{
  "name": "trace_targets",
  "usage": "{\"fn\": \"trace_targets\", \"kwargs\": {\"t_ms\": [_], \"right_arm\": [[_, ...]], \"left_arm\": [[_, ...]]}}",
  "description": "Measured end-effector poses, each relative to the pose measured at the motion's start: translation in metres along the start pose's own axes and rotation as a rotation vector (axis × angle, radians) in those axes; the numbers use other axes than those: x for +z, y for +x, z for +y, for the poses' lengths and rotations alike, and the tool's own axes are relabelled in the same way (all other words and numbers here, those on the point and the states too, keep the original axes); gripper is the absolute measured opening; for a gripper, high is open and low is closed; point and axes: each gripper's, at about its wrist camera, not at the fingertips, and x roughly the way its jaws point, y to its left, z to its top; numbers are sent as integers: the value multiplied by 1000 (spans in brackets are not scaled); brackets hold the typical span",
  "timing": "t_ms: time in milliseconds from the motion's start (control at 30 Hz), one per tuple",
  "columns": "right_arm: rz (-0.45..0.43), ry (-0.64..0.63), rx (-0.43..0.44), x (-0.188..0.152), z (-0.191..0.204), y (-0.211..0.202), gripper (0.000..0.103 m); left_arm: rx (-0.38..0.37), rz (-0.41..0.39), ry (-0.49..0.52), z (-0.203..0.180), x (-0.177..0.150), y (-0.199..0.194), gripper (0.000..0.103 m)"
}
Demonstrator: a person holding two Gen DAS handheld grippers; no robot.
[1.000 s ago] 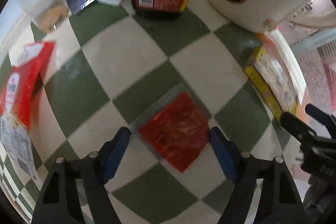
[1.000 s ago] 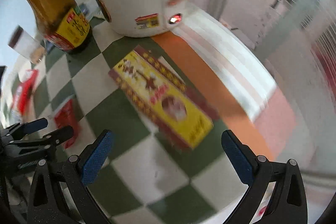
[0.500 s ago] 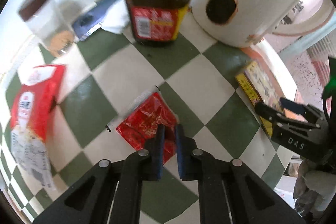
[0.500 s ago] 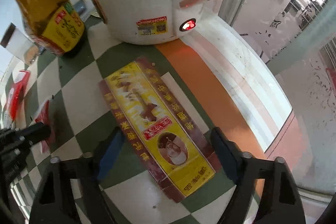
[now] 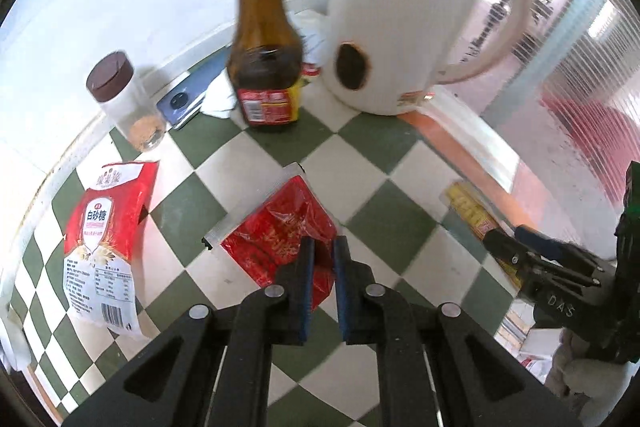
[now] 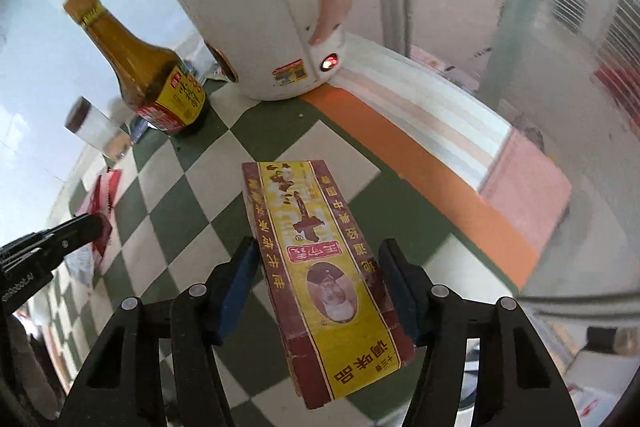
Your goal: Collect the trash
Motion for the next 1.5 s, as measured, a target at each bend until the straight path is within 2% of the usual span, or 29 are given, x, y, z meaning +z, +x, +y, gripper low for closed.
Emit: {"fn": "trace_targets", "kwargs": {"t_ms": [33,167,300,333,367,400,433,567,800,833,867,933,1067,1233,1400,1500], "right_arm": [[-5,14,14,-5,0,-5,4],[-1,89,47,-20,-20,-17,5],[84,197,148,-37,-47,-8,8],[95,219,171,-40,-52,-5,22],[106,232,167,-44,-53,-2,55],[110,243,160,-48,-52,1,69],[107,246,162,-51,-51,1,77],[126,170,94,-56,-19,19,77],[172,42,-154,-63,35,57,76],[158,28,-182,-64,39,58,71],[142,-1,-221,-66,45,60,61],[122,-15,-234,-67,48,62,60],[92,9,-203,-69,37,56,60],[22,78,-164,-70,3,21,60],[-54,189,-128,-80,-43,-24,60],[-104,269,-122,-104,-80,-59,60]], "left_arm": [[-5,0,7,-8,-1,1,7],[-23,3,57,-40,-10,-2,6],[2,8,89,-60,-19,6,6],[22,8,94,-61,-21,9,6],[44,5,100,-61,-24,12,6],[83,3,110,-60,-26,15,6],[114,2,117,-59,-27,18,6],[222,14,106,-37,-31,35,6],[318,45,59,3,-37,56,6],[321,47,56,6,-37,56,6],[322,48,51,8,-38,56,6],[324,47,50,11,-39,55,6],[309,29,65,4,-40,44,5],[246,-1,122,-29,-38,24,5],[136,-27,221,-91,-38,1,3],[46,-25,297,-139,-45,-9,3]]}}
